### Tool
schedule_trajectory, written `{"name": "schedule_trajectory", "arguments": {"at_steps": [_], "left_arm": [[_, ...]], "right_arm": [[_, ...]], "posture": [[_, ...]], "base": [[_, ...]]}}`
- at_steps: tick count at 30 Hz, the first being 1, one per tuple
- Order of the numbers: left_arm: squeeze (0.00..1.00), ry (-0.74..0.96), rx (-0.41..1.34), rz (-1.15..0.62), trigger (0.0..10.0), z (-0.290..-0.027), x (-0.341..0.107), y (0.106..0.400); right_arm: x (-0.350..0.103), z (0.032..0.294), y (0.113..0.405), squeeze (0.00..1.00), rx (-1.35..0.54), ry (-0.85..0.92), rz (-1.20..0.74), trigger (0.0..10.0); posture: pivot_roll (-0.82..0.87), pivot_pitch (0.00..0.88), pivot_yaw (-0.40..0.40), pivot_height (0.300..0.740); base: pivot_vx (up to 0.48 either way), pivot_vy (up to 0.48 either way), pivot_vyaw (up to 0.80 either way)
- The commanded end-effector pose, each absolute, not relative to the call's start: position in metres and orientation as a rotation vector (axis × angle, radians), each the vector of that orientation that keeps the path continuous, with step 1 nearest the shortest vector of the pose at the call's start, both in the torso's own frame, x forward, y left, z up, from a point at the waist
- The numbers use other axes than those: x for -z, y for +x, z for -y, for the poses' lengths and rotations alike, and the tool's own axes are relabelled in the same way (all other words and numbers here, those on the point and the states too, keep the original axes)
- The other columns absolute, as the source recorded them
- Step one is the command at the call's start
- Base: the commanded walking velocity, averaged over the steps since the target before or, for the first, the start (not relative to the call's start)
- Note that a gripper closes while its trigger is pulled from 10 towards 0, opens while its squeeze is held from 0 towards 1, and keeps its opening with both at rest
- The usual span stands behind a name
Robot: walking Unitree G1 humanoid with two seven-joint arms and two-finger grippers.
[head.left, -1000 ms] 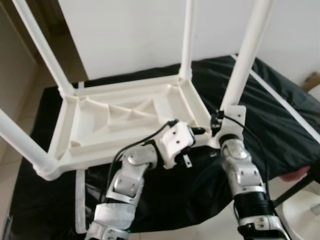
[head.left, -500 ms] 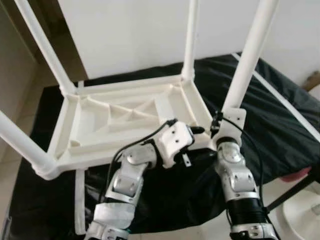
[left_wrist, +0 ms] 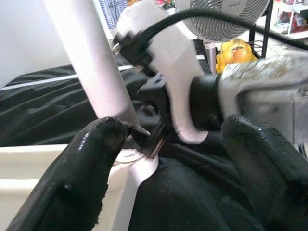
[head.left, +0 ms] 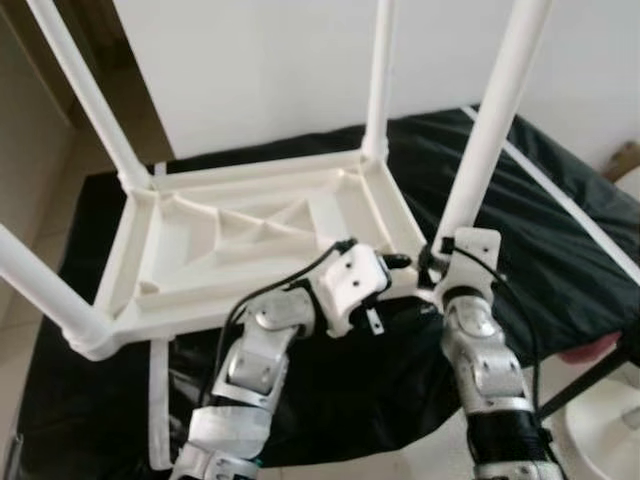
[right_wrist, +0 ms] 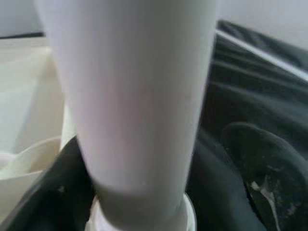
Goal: Building children table
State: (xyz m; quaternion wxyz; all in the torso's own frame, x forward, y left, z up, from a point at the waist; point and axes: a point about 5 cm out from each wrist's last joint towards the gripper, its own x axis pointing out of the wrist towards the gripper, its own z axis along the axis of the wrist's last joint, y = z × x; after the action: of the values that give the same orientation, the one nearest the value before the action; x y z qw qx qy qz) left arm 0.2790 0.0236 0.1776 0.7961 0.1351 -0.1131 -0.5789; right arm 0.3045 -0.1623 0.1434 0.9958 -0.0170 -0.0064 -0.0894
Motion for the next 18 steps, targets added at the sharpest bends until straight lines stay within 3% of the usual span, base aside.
{"name": "schedule_trajectory", "arguments": {"at_steps": [1,4,5,14,18], "left_arm": [[0.0,0.272,1.069,0.263,10.0,-0.028,-0.18,0.286],[0.0,0.274,1.068,0.264,10.0,-0.029,-0.18,0.287],[0.0,0.275,1.07,0.264,10.0,-0.029,-0.18,0.287],[0.0,0.281,1.085,0.266,10.0,-0.026,-0.18,0.288],[0.0,0.303,1.091,0.275,10.0,-0.026,-0.182,0.292]], "right_arm": [[-0.146,0.163,0.302,1.0,0.125,-0.026,0.058,10.0],[-0.14,0.174,0.296,1.0,0.054,-0.037,0.073,10.0],[-0.136,0.181,0.294,0.0,-0.005,-0.046,0.071,10.0],[-0.129,0.189,0.293,0.0,-0.202,-0.053,0.061,10.0],[-0.131,0.191,0.308,0.0,-0.34,-0.114,0.045,10.0]], "posture": [[-0.08,0.0,0.051,0.74],[-0.08,0.0,0.055,0.74],[-0.09,0.0,0.059,0.74],[-0.1,0.0,0.072,0.74],[-0.1,0.0,0.076,0.74]], "base": [[0.0,0.0,0.0],[0.0,0.0,0.0],[0.0,0.0,0.0],[0.0,0.0,0.0],[0.0,0.0,0.0]]}}
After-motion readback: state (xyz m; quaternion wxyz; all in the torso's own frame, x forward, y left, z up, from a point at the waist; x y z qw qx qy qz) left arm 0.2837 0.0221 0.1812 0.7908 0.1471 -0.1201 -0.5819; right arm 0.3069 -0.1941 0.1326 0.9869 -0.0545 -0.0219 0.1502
